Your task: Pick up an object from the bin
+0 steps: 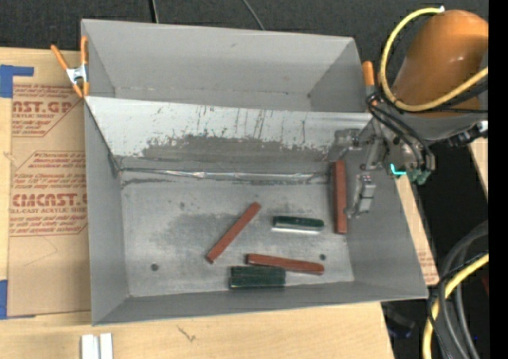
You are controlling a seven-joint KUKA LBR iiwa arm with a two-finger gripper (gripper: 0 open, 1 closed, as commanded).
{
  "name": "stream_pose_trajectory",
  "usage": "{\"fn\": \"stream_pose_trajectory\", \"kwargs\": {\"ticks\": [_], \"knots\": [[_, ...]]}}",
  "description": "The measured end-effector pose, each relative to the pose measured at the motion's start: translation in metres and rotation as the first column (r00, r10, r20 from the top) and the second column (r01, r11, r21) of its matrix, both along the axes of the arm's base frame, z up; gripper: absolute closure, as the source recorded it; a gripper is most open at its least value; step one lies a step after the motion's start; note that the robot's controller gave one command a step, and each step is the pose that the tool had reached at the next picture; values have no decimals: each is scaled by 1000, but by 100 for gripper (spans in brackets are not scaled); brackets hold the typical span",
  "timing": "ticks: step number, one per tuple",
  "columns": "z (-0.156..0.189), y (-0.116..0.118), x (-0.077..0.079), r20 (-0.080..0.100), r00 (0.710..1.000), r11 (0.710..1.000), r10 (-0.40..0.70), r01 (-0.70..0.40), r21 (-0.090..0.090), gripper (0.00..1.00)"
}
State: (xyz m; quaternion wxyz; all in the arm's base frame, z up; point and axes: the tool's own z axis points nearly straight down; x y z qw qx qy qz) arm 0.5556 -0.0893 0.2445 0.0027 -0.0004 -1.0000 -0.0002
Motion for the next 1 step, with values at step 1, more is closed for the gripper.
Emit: {"fn": "stream_pose_trajectory", "kwargs": {"ticks": [1], "knots": [[4,0,2,8,1000,1000,1,-1,-1,0]]}}
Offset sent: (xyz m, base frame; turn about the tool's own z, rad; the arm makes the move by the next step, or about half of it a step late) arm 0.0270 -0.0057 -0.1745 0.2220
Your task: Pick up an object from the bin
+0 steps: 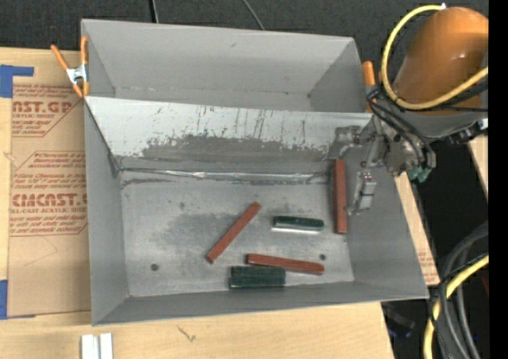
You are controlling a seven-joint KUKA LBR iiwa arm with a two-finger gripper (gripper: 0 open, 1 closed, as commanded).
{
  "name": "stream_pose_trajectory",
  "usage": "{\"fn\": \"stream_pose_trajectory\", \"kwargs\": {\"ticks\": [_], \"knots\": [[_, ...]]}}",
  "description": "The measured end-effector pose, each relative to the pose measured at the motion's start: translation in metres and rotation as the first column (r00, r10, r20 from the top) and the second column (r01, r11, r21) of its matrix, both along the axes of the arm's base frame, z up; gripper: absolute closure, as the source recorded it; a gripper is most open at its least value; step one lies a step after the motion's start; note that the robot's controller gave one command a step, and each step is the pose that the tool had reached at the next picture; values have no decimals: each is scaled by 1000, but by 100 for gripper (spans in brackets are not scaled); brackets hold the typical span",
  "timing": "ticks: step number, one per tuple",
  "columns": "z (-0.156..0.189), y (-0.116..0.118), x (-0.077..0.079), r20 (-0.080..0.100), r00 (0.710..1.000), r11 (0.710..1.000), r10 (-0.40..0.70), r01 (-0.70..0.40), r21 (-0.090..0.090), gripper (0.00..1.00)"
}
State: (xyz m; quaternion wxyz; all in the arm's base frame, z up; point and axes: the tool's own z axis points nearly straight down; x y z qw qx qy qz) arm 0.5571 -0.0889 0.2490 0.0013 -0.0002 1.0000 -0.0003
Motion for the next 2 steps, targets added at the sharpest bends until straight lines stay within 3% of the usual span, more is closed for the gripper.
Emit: {"fn": "stream_pose_trajectory", "kwargs": {"ticks": [1,2], "knots": [[-75,-2,12,4,995,995,-96,96,1,0],[-89,-7,36,1,1000,1000,-16,16,0,0]]}}
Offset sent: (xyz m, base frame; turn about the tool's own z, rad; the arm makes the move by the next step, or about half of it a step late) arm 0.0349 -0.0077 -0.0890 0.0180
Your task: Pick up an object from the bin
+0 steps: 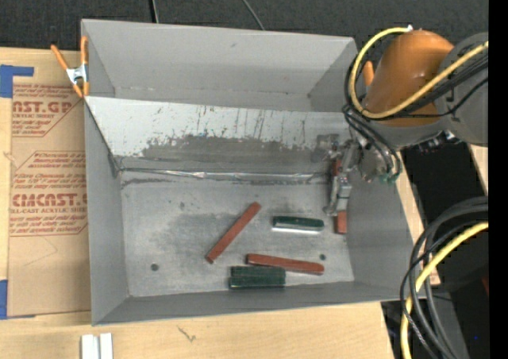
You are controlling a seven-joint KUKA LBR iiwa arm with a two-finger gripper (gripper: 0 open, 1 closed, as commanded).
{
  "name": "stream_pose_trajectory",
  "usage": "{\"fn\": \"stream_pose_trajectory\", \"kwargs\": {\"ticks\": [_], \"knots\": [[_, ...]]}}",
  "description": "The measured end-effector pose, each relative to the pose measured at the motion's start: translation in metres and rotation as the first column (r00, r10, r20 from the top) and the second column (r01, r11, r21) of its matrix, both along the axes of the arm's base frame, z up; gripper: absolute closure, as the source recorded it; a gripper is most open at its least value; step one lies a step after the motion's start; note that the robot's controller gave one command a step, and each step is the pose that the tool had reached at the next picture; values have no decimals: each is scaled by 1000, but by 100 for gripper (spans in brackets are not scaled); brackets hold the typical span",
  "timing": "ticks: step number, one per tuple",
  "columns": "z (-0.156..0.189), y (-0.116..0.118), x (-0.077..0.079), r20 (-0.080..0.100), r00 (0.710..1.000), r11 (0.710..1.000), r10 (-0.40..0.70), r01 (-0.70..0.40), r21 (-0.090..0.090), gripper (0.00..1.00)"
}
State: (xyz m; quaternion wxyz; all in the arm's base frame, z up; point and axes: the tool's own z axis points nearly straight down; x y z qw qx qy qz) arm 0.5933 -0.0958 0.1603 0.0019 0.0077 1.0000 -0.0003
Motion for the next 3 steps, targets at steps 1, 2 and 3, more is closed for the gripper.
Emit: {"fn": "stream_pose_trajectory", "kwargs": {"ticks": [1,2,3], "knots": [[-8,14,-11,-2,957,957,-290,290,1,0],[-84,19,-14,2,980,980,-199,199,1,0],[-96,21,-13,0,952,952,-305,305,3,100]]}}
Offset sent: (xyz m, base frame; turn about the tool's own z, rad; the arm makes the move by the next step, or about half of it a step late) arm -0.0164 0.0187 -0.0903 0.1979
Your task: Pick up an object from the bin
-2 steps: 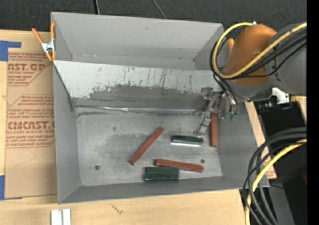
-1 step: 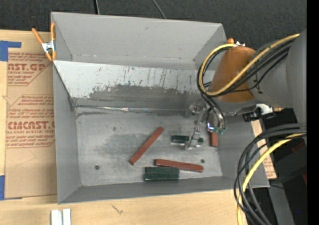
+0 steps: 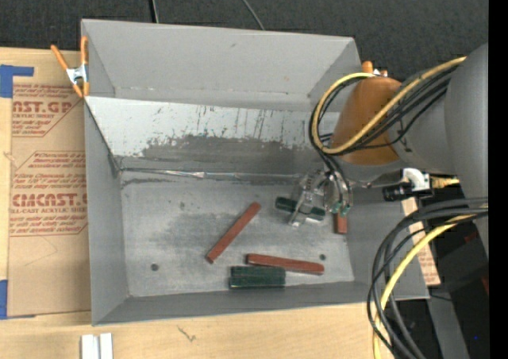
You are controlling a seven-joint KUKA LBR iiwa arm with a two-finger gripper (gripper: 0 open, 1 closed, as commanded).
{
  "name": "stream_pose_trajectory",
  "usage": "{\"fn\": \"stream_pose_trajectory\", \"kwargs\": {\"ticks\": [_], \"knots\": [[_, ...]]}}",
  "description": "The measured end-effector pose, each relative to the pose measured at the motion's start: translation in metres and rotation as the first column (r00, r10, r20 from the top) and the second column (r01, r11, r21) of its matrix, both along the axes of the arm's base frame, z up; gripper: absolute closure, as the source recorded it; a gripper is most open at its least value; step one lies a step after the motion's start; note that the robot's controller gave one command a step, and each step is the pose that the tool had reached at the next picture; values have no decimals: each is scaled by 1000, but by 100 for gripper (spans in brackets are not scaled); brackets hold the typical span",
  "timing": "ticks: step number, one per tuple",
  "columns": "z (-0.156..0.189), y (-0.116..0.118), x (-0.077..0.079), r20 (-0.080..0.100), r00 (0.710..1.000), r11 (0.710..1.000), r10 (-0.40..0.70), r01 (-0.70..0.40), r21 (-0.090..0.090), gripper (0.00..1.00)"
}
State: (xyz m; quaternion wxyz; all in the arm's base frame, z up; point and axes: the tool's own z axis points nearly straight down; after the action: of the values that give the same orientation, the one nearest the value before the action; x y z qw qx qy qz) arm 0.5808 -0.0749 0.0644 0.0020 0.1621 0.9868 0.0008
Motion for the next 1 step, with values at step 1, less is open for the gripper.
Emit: {"fn": "stream_pose_trajectory", "kwargs": {"ticks": [1], "knots": [[1,0,0,-1,1000,1000,-13,13,0,100]]}}
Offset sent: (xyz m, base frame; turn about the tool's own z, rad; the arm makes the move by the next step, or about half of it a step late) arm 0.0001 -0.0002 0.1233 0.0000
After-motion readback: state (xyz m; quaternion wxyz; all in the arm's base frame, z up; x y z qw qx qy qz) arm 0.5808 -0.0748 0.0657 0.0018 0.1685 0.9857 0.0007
